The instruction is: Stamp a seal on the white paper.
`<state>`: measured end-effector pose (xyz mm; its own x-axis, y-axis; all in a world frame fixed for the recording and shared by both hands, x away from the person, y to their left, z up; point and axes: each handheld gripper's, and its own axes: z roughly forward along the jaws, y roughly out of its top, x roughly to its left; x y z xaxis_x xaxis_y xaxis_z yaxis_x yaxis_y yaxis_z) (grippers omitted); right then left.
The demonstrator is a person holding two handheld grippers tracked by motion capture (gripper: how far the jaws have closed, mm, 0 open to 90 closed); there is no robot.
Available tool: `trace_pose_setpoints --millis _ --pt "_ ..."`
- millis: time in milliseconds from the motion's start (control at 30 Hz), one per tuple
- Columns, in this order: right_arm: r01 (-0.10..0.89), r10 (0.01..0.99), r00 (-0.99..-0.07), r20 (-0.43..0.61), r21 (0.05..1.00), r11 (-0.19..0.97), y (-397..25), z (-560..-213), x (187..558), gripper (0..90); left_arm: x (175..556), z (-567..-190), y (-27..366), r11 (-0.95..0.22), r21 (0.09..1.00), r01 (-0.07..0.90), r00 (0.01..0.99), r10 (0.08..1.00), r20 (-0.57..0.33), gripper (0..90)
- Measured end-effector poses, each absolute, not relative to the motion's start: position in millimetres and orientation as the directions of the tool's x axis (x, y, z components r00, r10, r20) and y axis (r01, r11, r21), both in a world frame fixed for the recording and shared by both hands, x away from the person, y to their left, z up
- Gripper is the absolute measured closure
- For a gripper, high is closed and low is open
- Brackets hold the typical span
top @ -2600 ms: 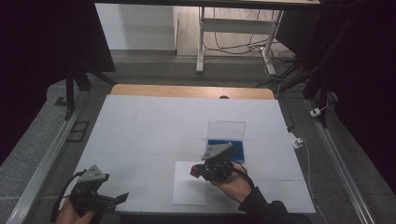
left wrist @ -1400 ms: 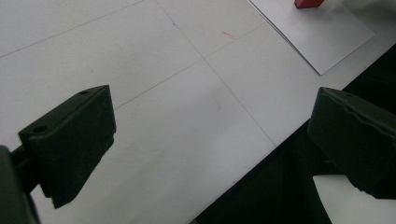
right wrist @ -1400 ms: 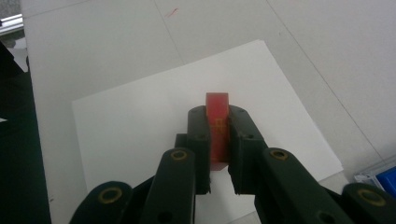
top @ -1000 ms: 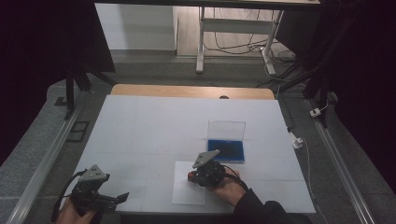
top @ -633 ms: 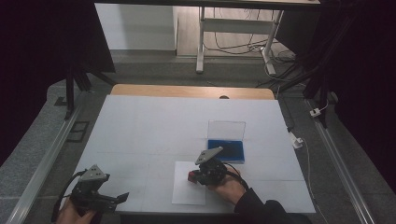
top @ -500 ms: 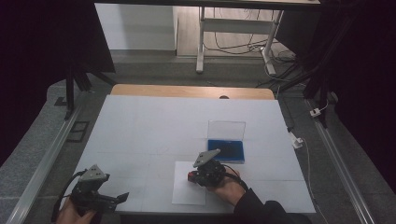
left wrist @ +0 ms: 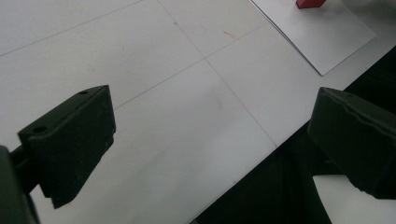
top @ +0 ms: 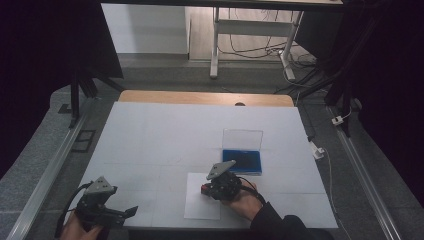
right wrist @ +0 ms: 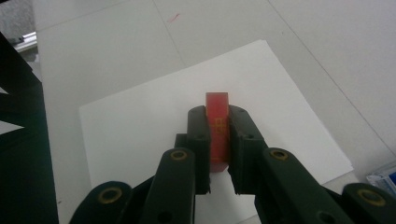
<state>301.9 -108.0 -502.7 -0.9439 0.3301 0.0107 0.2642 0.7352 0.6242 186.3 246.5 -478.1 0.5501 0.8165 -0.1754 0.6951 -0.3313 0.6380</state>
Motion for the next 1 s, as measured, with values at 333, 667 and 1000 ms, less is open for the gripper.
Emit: trace_pose_setpoints --millis 333,667,1000 --pt "0.292 0.337 -0.94 0.05 0.629 0.721 -111 -502 307 79.2 186 -478 247 -0.329 0.641 0.694 0.552 0.814 -0.18 1.2" --pt "0.32 0.374 -0.925 0.074 0.684 0.656 -120 -491 311 79.1 186 -478 247 -0.327 0.64 0.695 0.551 0.815 -0.182 1.2" --pt "0.324 0.37 -0.925 0.092 0.701 0.636 -126 -483 310 79.1 186 -478 247 -0.328 0.641 0.694 0.552 0.814 -0.181 1.3"
